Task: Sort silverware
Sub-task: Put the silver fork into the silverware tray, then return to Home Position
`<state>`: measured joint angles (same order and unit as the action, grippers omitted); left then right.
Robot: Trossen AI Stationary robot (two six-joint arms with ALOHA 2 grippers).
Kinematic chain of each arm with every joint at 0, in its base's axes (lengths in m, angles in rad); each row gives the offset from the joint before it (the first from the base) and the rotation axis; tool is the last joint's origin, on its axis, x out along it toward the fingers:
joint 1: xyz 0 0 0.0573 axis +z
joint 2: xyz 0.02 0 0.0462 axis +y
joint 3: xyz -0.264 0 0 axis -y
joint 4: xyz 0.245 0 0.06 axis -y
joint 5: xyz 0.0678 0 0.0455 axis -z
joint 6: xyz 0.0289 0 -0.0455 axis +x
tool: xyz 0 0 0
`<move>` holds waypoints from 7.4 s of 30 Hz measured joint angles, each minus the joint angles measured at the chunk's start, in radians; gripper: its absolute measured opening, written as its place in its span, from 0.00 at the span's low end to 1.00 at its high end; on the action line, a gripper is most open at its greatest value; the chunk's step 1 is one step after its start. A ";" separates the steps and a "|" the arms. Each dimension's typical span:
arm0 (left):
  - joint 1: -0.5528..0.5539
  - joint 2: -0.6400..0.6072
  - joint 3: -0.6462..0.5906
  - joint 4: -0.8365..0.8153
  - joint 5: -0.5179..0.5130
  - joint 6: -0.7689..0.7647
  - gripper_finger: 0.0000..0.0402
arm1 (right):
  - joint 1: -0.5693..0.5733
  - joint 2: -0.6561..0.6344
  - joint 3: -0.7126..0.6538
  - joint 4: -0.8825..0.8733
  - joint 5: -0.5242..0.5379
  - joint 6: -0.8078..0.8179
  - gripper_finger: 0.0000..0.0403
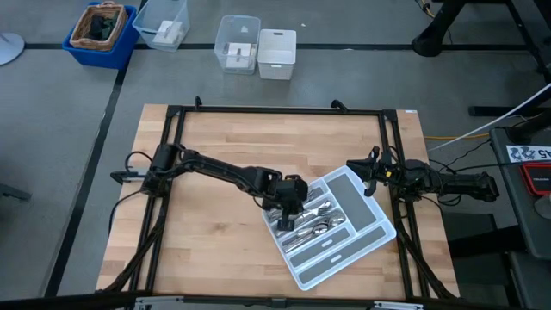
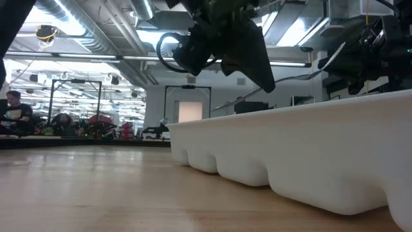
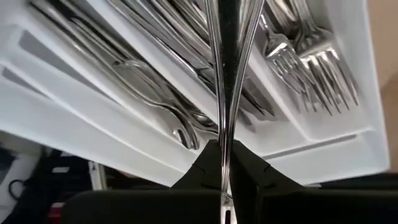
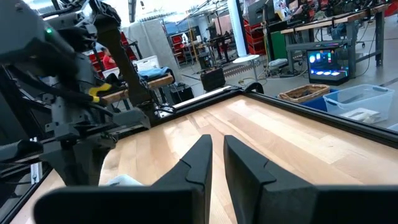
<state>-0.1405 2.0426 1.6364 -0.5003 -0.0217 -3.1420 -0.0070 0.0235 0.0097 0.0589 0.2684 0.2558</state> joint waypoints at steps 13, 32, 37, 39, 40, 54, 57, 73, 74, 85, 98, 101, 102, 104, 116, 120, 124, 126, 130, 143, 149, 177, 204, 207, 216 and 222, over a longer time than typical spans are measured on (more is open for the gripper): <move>0.062 0.005 -0.009 -0.025 0.045 0.000 0.00 | 0.000 0.000 0.000 0.000 0.000 0.000 0.12; 0.065 0.012 -0.010 -0.043 0.045 0.000 0.02 | 0.000 0.000 0.000 0.000 0.000 0.000 0.12; 0.069 0.011 -0.010 -0.041 0.045 0.000 0.04 | 0.000 0.000 0.000 0.000 0.000 0.000 0.12; 0.070 0.011 -0.010 -0.042 0.045 0.000 0.06 | 0.000 0.000 0.000 0.000 0.000 0.000 0.12; 0.070 0.011 -0.010 -0.042 0.045 0.000 0.06 | 0.000 0.000 0.000 0.000 0.000 0.000 0.12; 0.069 0.011 -0.010 -0.039 0.044 0.000 0.08 | 0.000 0.000 0.000 0.000 0.000 0.000 0.12; 0.069 0.011 -0.010 -0.039 0.044 0.000 0.08 | 0.000 0.000 0.000 0.000 0.000 0.000 0.12; 0.062 0.010 -0.009 -0.010 0.044 0.073 0.08 | 0.000 0.000 0.000 0.000 0.000 0.000 0.12; 0.062 0.010 -0.009 0.012 0.044 0.090 0.08 | 0.000 0.000 0.000 0.000 0.000 0.000 0.12; 0.056 0.009 -0.009 0.185 0.044 0.723 0.08 | 0.000 0.000 0.000 0.000 0.000 0.000 0.12; -0.013 0.009 -0.009 0.175 0.044 1.681 0.08 | 0.000 0.000 0.000 0.000 0.000 0.000 0.12; -0.031 0.009 -0.009 0.141 0.044 1.759 0.08 | 0.000 0.000 0.000 0.000 0.000 0.000 0.12; -0.036 0.009 -0.009 0.125 0.044 1.789 0.08 | 0.000 0.000 0.000 0.000 0.000 0.000 0.12; -0.046 0.009 -0.009 0.099 0.040 1.845 0.08 | 0.000 0.000 0.000 0.000 0.000 0.000 0.12; -0.070 0.009 -0.009 0.061 -0.008 2.043 0.08 | 0.000 0.000 0.000 0.000 0.000 0.000 0.12; -0.087 0.009 -0.009 0.060 -0.021 2.020 0.08 | 0.000 0.000 0.000 0.000 0.000 0.000 0.12; -0.098 0.009 -0.009 0.015 -0.096 2.135 0.08 | 0.000 0.000 0.000 0.000 0.000 0.000 0.12; -0.098 0.009 -0.009 -0.013 -0.130 2.191 0.08 | 0.000 0.000 0.000 0.000 0.000 0.000 0.12; -0.095 0.016 -0.009 -0.040 -0.171 2.343 0.08 | 0.000 0.000 0.000 0.000 0.000 0.000 0.12; -0.133 0.102 -0.009 -0.006 -0.198 2.777 0.08 | 0.000 0.000 0.000 0.000 0.000 0.000 0.12; -0.121 0.111 -0.009 0.020 -0.230 2.776 0.21 | 0.000 0.000 0.000 0.000 0.000 0.000 0.12; -0.111 0.171 -0.007 0.021 -0.334 2.795 0.03 | 0.000 0.000 0.000 0.000 0.000 0.000 0.12; 0.022 0.173 0.088 -0.060 -0.298 2.593 0.05 | 0.000 0.000 0.000 0.000 0.000 0.000 0.12; 0.019 0.172 0.067 -0.069 -0.225 2.578 0.07 | 0.000 0.000 0.000 0.000 0.000 0.000 0.12; 0.011 0.156 0.063 -0.101 -0.213 2.571 0.21 | 0.000 0.000 0.000 0.000 0.000 0.000 0.12; -0.003 0.028 0.066 -0.110 -0.340 2.671 0.23 | 0.000 0.000 0.000 0.000 0.000 0.000 0.12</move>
<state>-0.1432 2.0702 1.7027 -0.6101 -0.3617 -0.4709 -0.0071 0.0235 0.0099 0.0586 0.2683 0.2562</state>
